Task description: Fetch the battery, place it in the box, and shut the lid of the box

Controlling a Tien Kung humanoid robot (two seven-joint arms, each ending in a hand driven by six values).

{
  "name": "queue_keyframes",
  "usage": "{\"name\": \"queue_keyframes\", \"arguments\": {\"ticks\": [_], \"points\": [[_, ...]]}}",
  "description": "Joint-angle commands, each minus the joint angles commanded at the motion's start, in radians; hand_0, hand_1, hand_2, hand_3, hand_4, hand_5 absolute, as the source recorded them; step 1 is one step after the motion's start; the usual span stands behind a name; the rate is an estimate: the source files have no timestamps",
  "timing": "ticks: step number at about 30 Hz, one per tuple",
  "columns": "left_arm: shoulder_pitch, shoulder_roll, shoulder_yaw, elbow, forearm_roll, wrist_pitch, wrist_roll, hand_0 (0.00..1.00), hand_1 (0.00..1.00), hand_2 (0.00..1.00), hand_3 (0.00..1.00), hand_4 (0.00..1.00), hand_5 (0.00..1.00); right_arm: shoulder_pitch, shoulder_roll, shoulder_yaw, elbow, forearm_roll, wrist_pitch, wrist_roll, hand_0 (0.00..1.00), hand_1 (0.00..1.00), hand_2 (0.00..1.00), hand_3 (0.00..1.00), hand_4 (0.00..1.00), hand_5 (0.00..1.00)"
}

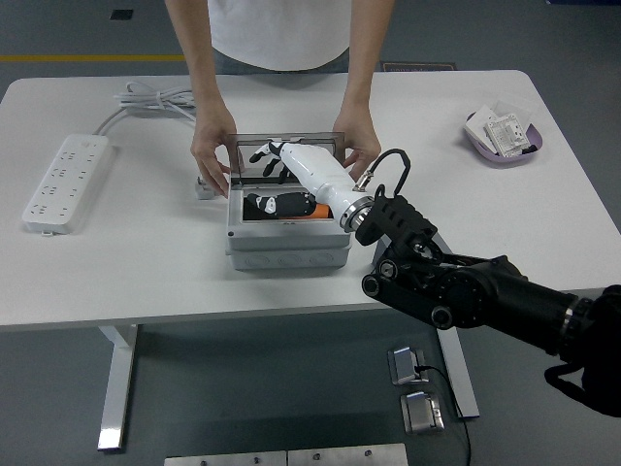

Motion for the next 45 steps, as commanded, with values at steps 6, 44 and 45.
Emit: {"name": "queue_keyframes", "arguments": {"ticks": [6, 44, 45], "points": [[0.006, -0.002, -0.001, 0.000, -0.002, 0.001, 0.000, 0.641, 0.694, 0.590, 0.565, 0.477, 0.031, -0.022, -0.062, 0.078, 0.117, 0.030, 0.028, -0.016, 0.459, 0.430, 0.538, 0.688, 0.758, 0.373], [-0.022, 0.009, -0.036, -0.002, 0.063, -0.011, 0.014, 0.640, 0.691, 0.589, 0.565, 0.473, 0.016, 0.190, -0.013, -0.042, -0.206, 0.336, 0.134, 0.010, 0.863, 0.728, 0.726, 0.777, 0.900, 0.761], [-0.023, 0.009, -0.036, -0.002, 0.064, -0.011, 0.014, 0.640, 0.691, 0.588, 0.565, 0.473, 0.015, 0.188, -0.012, -0.044, -0.204, 0.336, 0.133, 0.011, 0.874, 0.732, 0.730, 0.777, 0.901, 0.772]]}}
